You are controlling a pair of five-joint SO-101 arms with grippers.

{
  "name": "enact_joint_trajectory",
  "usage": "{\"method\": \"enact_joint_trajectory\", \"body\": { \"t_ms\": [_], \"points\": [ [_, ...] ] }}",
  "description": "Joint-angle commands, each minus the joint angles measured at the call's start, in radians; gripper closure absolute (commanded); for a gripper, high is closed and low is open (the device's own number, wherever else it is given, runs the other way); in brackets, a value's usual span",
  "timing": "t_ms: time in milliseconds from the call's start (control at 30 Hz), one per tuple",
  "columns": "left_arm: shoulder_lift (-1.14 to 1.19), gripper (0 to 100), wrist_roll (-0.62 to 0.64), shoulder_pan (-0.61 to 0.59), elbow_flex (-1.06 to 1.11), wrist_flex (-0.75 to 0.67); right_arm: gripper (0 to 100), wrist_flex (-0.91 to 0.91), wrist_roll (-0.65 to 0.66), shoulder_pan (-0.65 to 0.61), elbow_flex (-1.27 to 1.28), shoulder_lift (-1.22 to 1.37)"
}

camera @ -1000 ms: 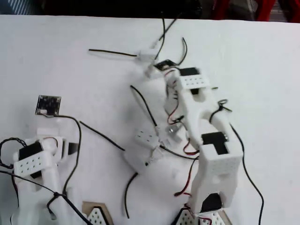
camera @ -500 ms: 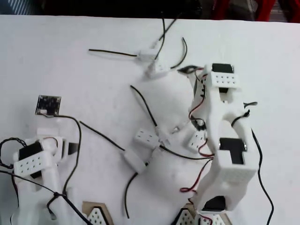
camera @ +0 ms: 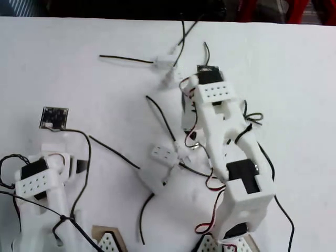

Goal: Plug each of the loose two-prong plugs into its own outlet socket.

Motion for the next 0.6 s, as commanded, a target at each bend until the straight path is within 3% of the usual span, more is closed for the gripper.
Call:
{"method": "enact_joint_trajectory", "body": {
  "t_ms": [0,233,567],
  "points": [
    [-0.035,69,0.009,-0.004,-0.006,-0.017,77.0,-0.042,-0.081,-0.001,-0.018,0.007],
    [-0.035,69,0.009,-0.004,-0.006,-0.017,88.4,-0.171,-0.130,0.036,-0.025,0.180],
    [-0.035,69,0.008,-0.004,-0.006,-0.017,92.3,-0.183,-0.114,0.074,-0.026,0.255]
  ]
}}
